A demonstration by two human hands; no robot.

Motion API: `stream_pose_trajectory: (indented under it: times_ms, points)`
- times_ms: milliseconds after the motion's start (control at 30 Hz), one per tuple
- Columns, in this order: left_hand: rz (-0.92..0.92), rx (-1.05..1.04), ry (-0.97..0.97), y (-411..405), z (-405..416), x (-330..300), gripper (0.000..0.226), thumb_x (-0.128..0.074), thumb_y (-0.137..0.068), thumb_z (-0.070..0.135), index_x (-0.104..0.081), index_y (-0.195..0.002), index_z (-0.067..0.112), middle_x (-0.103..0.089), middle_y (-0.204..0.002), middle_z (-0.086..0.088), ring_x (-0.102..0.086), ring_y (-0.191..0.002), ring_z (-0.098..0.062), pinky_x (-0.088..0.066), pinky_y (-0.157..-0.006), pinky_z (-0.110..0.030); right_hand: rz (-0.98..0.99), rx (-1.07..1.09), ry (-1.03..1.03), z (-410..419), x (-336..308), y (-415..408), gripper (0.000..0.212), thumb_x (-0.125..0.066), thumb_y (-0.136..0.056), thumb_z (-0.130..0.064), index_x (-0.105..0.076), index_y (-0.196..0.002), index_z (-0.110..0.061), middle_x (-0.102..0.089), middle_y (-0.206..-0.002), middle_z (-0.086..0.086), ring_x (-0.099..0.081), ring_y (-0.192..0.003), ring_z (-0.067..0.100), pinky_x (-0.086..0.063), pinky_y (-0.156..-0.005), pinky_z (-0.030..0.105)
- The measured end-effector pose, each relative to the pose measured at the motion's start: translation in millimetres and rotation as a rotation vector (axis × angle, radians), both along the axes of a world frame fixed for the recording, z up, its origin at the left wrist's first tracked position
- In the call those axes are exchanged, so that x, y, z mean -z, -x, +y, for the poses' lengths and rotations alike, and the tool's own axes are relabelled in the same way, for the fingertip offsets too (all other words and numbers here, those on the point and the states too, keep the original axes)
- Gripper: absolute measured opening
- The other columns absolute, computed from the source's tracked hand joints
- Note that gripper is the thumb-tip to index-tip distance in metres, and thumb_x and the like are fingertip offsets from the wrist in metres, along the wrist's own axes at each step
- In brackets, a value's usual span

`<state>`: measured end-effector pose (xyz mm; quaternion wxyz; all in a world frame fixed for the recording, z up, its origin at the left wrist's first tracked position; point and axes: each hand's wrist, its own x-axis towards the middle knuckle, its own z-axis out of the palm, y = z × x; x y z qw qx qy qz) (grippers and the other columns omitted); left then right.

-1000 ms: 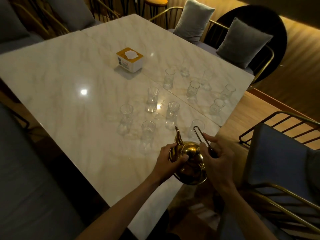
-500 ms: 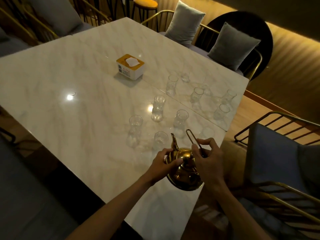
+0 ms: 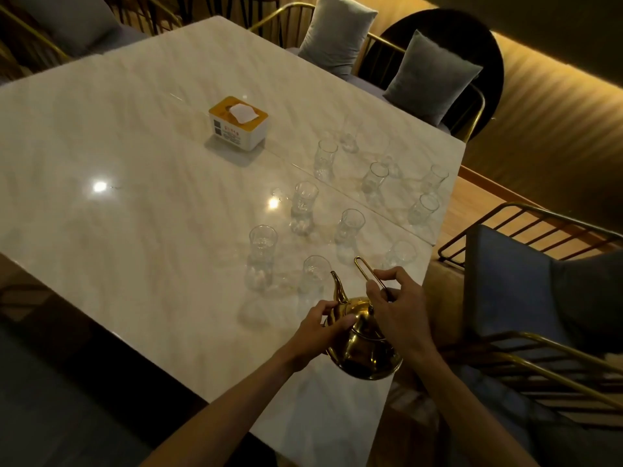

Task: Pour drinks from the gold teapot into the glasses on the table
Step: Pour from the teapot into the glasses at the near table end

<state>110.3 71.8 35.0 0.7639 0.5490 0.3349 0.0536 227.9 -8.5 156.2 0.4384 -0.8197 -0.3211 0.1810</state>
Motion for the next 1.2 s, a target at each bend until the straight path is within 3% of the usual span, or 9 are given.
stream_pose_trajectory:
  times_ms: [233,333,467,533,667,767,967,1100,1200]
  points:
    - [-0.004,0.019,0.070,2,3,-5,0.061,-0.067,-0.082,0.061,-0.047,-0.130,0.028,-0.048,-0.133,0.002,-0.064,-0.112,-0.025,-0.063,-0.077,-0.039,0.001,-0.002,0.057,7,-1,0,0.015,-0.066,-0.096,-0.019,-0.062,-0.110,-0.022,-0.063,-0.090,-0.018,-0.070,-0.073,0.001,-0.055,-0.064,0.014]
    - [0.002,0.030,0.083,3,3,-7,0.058,-0.066,-0.084,0.059,-0.046,-0.130,0.029,-0.047,-0.133,0.002,-0.063,-0.112,-0.024,-0.063,-0.077,-0.039,0.014,0.010,0.074,9,-3,0,0.015,-0.066,-0.096,-0.020,-0.063,-0.109,-0.023,-0.069,-0.092,-0.002,-0.070,-0.068,0.012,-0.057,-0.061,0.021]
    - [0.011,0.041,0.098,3,2,-12,0.056,-0.063,-0.087,0.055,-0.045,-0.133,0.027,-0.045,-0.134,0.002,-0.062,-0.108,-0.018,-0.061,-0.073,-0.032,0.027,0.000,0.103,11,-5,-2,0.014,-0.066,-0.096,-0.021,-0.063,-0.109,-0.025,-0.072,-0.083,0.014,-0.058,-0.053,0.011,-0.050,-0.052,0.023]
    - [0.009,0.047,0.116,3,1,-13,0.055,-0.062,-0.089,0.052,-0.044,-0.134,0.026,-0.044,-0.132,0.003,-0.060,-0.106,-0.016,-0.061,-0.074,-0.032,0.014,-0.006,0.123,13,-8,-2,0.015,-0.066,-0.096,-0.021,-0.063,-0.112,-0.022,-0.072,-0.080,0.011,-0.062,-0.056,0.013,-0.052,-0.054,0.023]
    - [0.014,0.053,0.136,1,2,-16,0.052,-0.061,-0.091,0.050,-0.043,-0.133,0.026,-0.046,-0.127,0.006,-0.060,-0.101,-0.013,-0.060,-0.073,-0.032,0.005,-0.016,0.120,15,-13,-1,0.014,-0.067,-0.096,-0.020,-0.065,-0.110,-0.020,-0.073,-0.094,0.012,-0.070,-0.074,0.029,-0.060,-0.068,0.042]
    - [0.022,0.052,0.136,-1,1,-17,0.052,-0.061,-0.092,0.050,-0.043,-0.134,0.025,-0.046,-0.124,0.007,-0.060,-0.100,-0.012,-0.060,-0.072,-0.031,0.000,-0.016,0.124,16,-14,-2,0.012,-0.067,-0.096,-0.019,-0.064,-0.107,-0.022,-0.073,-0.102,0.013,-0.070,-0.077,0.029,-0.060,-0.071,0.042]
    - [0.025,0.043,0.160,-5,1,-18,0.050,-0.061,-0.092,0.050,-0.043,-0.133,0.027,-0.048,-0.117,0.012,-0.059,-0.098,-0.011,-0.058,-0.067,-0.029,0.001,-0.019,0.144,18,-18,-4,0.011,-0.067,-0.096,-0.020,-0.063,-0.105,-0.025,-0.073,-0.096,0.010,-0.069,-0.070,0.027,-0.059,-0.063,0.038]
    - [0.014,0.041,0.179,-6,-1,-18,0.050,-0.060,-0.092,0.048,-0.043,-0.134,0.026,-0.048,-0.118,0.012,-0.059,-0.099,-0.011,-0.058,-0.069,-0.030,0.000,-0.024,0.163,19,-16,-8,0.013,-0.066,-0.096,-0.021,-0.064,-0.109,-0.022,-0.073,-0.091,0.002,-0.060,-0.054,0.003,-0.046,-0.049,0.013]
    - [0.015,0.040,0.186,-5,-2,-18,0.051,-0.060,-0.093,0.049,-0.042,-0.135,0.026,-0.048,-0.118,0.011,-0.059,-0.100,-0.011,-0.058,-0.069,-0.029,-0.004,-0.032,0.183,20,-14,-10,0.014,-0.066,-0.097,-0.023,-0.065,-0.110,-0.021,-0.070,-0.089,-0.001,-0.056,-0.050,-0.003,-0.040,-0.047,0.009]
